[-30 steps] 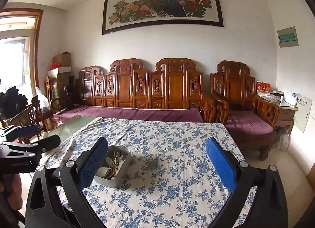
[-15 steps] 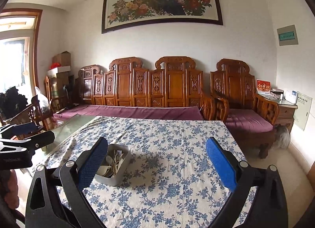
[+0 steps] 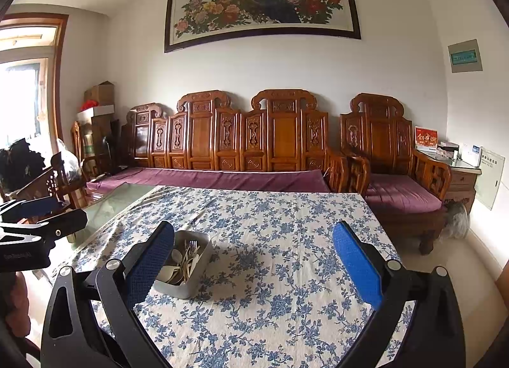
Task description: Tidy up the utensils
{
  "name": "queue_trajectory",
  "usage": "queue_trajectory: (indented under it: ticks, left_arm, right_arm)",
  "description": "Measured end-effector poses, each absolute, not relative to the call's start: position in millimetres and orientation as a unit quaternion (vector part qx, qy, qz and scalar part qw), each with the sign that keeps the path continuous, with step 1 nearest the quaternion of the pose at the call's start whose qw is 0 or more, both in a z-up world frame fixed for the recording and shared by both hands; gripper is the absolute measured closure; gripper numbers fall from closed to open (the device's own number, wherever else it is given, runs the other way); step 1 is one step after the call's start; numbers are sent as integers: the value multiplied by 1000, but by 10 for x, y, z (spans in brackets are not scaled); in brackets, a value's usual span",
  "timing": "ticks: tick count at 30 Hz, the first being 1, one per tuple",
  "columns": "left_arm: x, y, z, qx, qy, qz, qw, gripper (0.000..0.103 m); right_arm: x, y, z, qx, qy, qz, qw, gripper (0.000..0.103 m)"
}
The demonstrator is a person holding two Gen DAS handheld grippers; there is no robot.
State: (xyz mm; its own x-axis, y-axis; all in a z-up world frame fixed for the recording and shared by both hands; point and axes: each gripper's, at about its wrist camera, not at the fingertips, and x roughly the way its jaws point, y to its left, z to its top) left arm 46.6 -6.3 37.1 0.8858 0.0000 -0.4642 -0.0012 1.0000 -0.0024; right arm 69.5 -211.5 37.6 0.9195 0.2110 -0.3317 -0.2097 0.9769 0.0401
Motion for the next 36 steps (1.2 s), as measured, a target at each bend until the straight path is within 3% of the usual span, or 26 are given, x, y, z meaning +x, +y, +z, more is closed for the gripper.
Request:
queue_trajectory:
  ticks: [36]
  left_arm:
    - [435, -121, 383, 0, 239, -3, 971, 8]
  right_arm:
    - [693, -2111, 363, 1, 169, 106, 980, 3]
